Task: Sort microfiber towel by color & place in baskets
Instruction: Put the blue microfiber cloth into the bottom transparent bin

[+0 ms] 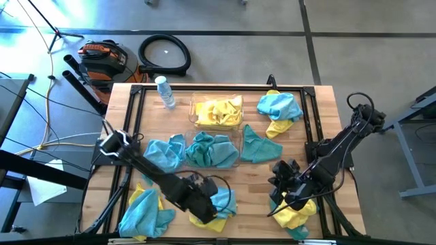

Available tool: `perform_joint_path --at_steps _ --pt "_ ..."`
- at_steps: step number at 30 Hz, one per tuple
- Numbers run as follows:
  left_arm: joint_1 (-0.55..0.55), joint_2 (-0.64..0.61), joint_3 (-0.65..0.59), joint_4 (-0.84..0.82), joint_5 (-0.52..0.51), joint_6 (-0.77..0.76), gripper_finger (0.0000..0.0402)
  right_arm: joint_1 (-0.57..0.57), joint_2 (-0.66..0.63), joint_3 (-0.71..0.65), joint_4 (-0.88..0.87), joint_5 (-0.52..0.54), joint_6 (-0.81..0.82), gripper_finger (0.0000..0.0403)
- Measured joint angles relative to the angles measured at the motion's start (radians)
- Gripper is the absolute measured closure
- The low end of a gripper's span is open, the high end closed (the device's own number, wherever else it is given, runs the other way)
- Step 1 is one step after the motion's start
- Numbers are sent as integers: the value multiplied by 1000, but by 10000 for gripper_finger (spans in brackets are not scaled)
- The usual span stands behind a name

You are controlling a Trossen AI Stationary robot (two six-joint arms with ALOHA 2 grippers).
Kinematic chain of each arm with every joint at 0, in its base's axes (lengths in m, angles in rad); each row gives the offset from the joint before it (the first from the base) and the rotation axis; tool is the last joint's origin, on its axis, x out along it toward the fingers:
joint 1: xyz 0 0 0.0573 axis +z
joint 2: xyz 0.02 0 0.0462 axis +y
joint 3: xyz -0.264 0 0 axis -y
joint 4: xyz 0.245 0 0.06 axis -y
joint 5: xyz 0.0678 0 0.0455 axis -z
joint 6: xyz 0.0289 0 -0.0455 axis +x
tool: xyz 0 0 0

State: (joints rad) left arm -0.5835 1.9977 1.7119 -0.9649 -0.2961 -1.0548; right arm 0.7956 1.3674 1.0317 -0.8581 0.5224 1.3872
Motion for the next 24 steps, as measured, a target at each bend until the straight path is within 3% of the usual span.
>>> perform_joint_path --at_steps 11,14,17,24 --pt "4 163 0 60 137 -52 339 6 0 0 3 -4 -24 403" --pt "5 187 0 58 156 -60 359 6 0 0 3 -4 -26 403" --pt "5 187 0 54 158 -73 394 6 0 0 3 -5 -26 403" --pt "-3 93 0 42 127 -70 401 6 1 0 3 -5 -38 403"
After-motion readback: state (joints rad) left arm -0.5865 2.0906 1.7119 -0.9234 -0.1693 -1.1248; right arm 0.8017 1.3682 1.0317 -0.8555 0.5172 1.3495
